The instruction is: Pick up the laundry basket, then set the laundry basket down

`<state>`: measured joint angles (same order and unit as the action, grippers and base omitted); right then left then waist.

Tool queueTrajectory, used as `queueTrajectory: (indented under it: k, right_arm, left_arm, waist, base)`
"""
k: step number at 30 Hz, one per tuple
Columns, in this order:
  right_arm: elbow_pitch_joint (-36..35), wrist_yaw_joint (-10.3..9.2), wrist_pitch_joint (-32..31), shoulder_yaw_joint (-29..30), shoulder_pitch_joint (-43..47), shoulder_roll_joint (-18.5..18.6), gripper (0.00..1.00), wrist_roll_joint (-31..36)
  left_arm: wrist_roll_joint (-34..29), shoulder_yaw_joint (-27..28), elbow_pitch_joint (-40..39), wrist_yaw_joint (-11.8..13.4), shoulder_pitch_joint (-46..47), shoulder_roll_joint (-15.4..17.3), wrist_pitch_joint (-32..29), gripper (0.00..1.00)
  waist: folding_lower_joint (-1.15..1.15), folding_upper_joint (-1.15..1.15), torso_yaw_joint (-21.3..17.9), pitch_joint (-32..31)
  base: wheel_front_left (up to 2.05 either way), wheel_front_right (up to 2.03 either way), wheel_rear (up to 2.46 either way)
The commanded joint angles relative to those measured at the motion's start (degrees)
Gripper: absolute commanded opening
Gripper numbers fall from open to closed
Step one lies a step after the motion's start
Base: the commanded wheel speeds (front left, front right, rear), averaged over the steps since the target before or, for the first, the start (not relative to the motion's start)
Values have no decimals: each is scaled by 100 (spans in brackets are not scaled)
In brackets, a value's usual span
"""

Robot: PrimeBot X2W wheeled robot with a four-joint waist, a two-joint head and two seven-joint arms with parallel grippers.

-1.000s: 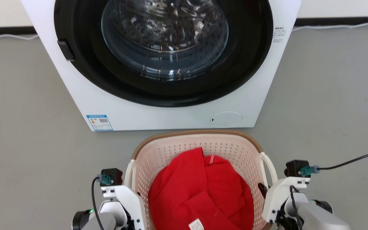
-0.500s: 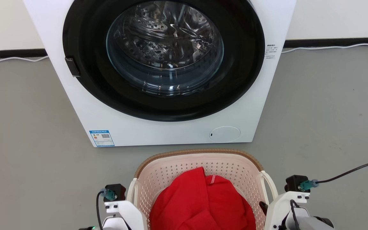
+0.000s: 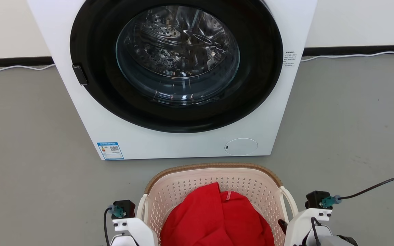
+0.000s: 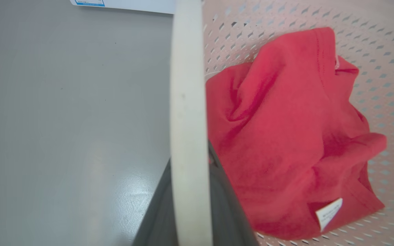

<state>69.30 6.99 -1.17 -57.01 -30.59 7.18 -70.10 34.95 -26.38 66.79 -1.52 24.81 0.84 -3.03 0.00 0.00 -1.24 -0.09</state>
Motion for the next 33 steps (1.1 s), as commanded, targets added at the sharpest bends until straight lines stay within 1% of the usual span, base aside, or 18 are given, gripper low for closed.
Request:
queueTrajectory:
  k: [1,33]
  right_arm:
    - [-61,50,51,-39,-31,110,0,-21]
    - [-92,50,99,-65,-103,125,0,-78]
  left_arm:
    - [31,124,-125,20,51,216,19,0]
    - [170,16,-728,218,-106,352,-189,0]
  waist:
    - [0,0,3,1]
    - [0,0,23,171]
  base:
    - [0,0,0]
    - [0,0,0]
